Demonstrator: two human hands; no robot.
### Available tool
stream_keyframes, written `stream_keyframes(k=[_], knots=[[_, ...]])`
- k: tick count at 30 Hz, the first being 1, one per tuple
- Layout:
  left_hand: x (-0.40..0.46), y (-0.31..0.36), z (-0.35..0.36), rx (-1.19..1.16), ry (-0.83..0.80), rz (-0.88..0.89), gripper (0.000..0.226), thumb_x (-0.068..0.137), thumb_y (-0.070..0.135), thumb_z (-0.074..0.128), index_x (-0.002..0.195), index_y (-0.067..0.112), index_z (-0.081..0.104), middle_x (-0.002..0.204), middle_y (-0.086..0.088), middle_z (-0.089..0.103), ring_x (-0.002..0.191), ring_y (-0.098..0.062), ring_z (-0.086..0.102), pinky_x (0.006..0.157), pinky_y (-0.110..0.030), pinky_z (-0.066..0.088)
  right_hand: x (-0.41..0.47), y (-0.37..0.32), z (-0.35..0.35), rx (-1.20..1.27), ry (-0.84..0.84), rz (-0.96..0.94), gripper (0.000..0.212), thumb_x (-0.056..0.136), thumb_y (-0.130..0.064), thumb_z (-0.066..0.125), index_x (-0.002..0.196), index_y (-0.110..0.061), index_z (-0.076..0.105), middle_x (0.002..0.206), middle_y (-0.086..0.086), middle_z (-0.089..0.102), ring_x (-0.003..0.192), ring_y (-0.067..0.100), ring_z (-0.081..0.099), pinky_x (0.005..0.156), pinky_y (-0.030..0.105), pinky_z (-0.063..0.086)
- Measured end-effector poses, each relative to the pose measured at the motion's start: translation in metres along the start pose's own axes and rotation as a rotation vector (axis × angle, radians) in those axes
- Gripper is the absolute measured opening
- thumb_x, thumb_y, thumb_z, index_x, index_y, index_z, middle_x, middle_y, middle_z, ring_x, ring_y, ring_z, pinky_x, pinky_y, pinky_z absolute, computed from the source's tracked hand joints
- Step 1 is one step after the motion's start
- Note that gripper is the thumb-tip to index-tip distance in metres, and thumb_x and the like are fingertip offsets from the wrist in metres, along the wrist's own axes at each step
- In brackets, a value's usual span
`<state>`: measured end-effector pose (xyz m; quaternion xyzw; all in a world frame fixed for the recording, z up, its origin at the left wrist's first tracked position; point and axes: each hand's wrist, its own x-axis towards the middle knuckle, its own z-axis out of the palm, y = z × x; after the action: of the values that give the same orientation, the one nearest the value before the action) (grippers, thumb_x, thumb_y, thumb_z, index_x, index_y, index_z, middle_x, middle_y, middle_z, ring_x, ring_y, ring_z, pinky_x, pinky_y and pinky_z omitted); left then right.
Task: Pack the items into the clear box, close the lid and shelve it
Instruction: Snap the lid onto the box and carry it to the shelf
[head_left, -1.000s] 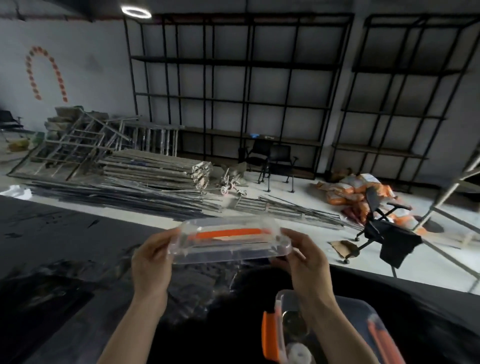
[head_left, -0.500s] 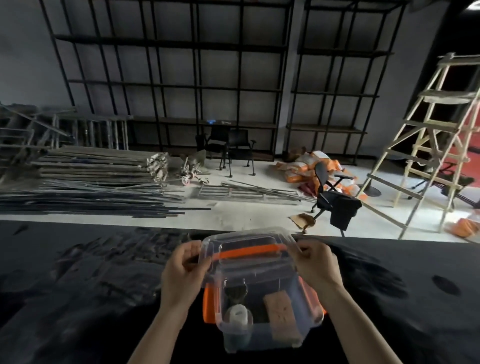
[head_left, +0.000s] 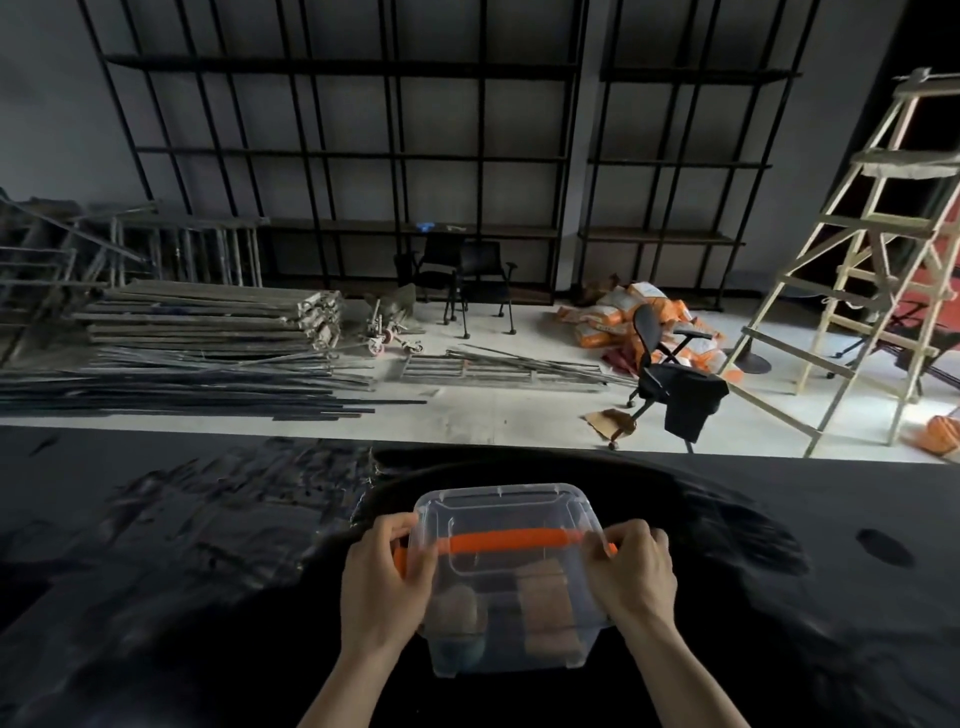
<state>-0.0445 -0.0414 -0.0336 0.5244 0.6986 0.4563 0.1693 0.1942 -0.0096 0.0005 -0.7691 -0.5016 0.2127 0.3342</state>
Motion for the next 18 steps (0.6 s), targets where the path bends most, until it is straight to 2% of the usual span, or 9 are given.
stream_keyframes(k=[2, 4, 7, 9, 11, 13, 15, 17, 18], knots=[[-0.001, -0.004, 0.002, 0.019, 0.02, -0.004, 0.027, 0.082, 0.045, 0.071, 0.105, 0.037, 0.06, 0.102, 0.02, 0.068, 0.1, -0.011, 0.064, 0.086, -0.04, 0.056, 0.001, 0.002, -0.002, 0.032, -0.051, 0.032, 0.018, 0.086, -0.032, 0.063, 0.092, -0.016, 0.058, 0.098, 0.002, 0.052, 0.084, 0.021, 0.045, 0.078, 0.032, 0.037], [-0.002, -0.003, 0.003, 0.021, 0.034, -0.056, 0.038, 0.081, 0.046, 0.073, 0.114, 0.035, 0.058, 0.113, 0.012, 0.066, 0.108, -0.017, 0.062, 0.091, -0.041, 0.053, 0.003, 0.004, -0.003, 0.059, -0.093, 0.082, 0.026, 0.084, -0.038, 0.064, 0.095, -0.016, 0.055, 0.097, 0.002, 0.059, 0.087, 0.023, 0.052, 0.08, 0.035, 0.045], [0.001, 0.0, 0.002, -0.026, -0.053, -0.331, 0.081, 0.078, 0.047, 0.078, 0.145, 0.02, 0.041, 0.142, -0.013, 0.052, 0.128, -0.031, 0.052, 0.096, -0.043, 0.045, 0.005, 0.006, -0.006, 0.169, -0.18, 0.196, 0.047, 0.082, -0.044, 0.067, 0.117, -0.016, 0.052, 0.091, -0.001, 0.057, 0.086, 0.023, 0.059, 0.079, 0.037, 0.053], [0.003, 0.003, -0.001, -0.148, -0.199, -0.559, 0.09, 0.075, 0.05, 0.078, 0.148, 0.013, 0.041, 0.142, -0.019, 0.055, 0.127, -0.036, 0.055, 0.096, -0.043, 0.045, 0.005, 0.006, -0.009, 0.215, -0.236, 0.247, 0.062, 0.083, -0.045, 0.068, 0.134, -0.016, 0.047, 0.094, -0.001, 0.055, 0.084, 0.021, 0.056, 0.072, 0.033, 0.048], [0.005, 0.005, -0.004, -0.232, -0.32, -0.594, 0.068, 0.07, 0.052, 0.075, 0.12, 0.005, 0.069, 0.118, -0.023, 0.071, 0.108, -0.036, 0.068, 0.087, -0.044, 0.052, 0.008, 0.007, -0.011, 0.241, -0.258, 0.255, 0.071, 0.083, -0.044, 0.069, 0.142, -0.016, 0.044, 0.106, 0.002, 0.053, 0.091, 0.022, 0.056, 0.072, 0.032, 0.047], [0.008, 0.006, -0.006, -0.219, -0.289, -0.566, 0.047, 0.069, 0.045, 0.077, 0.09, 0.003, 0.078, 0.091, -0.02, 0.077, 0.09, -0.036, 0.073, 0.081, -0.045, 0.056, 0.009, 0.006, -0.01, 0.286, -0.278, 0.288, 0.078, 0.08, -0.042, 0.073, 0.145, -0.014, 0.042, 0.113, 0.004, 0.055, 0.095, 0.023, 0.059, 0.074, 0.033, 0.05], [0.011, 0.008, -0.006, -0.218, -0.219, -0.552, 0.038, 0.068, 0.039, 0.081, 0.082, 0.004, 0.078, 0.076, -0.014, 0.077, 0.079, -0.032, 0.073, 0.074, -0.041, 0.055, 0.013, 0.007, -0.008, 0.366, -0.313, 0.362, 0.079, 0.07, -0.04, 0.078, 0.138, -0.01, 0.051, 0.113, 0.008, 0.064, 0.094, 0.025, 0.065, 0.078, 0.034, 0.056], [0.014, 0.014, -0.004, -0.217, -0.156, -0.544, 0.027, 0.069, 0.035, 0.083, 0.079, 0.01, 0.078, 0.074, -0.01, 0.076, 0.075, -0.027, 0.072, 0.067, -0.036, 0.053, 0.016, 0.01, -0.007, 0.414, -0.348, 0.386, 0.05, 0.058, -0.036, 0.08, 0.1, -0.011, 0.07, 0.082, 0.007, 0.069, 0.07, 0.024, 0.065, 0.066, 0.033, 0.055], [0.015, 0.018, -0.003, -0.2, -0.124, -0.538, 0.023, 0.072, 0.034, 0.082, 0.079, 0.013, 0.078, 0.074, -0.008, 0.075, 0.073, -0.024, 0.07, 0.062, -0.033, 0.051, 0.018, 0.01, -0.006, 0.423, -0.341, 0.366, 0.039, 0.053, -0.034, 0.08, 0.081, -0.01, 0.07, 0.067, 0.006, 0.065, 0.06, 0.023, 0.06, 0.059, 0.033, 0.051]])
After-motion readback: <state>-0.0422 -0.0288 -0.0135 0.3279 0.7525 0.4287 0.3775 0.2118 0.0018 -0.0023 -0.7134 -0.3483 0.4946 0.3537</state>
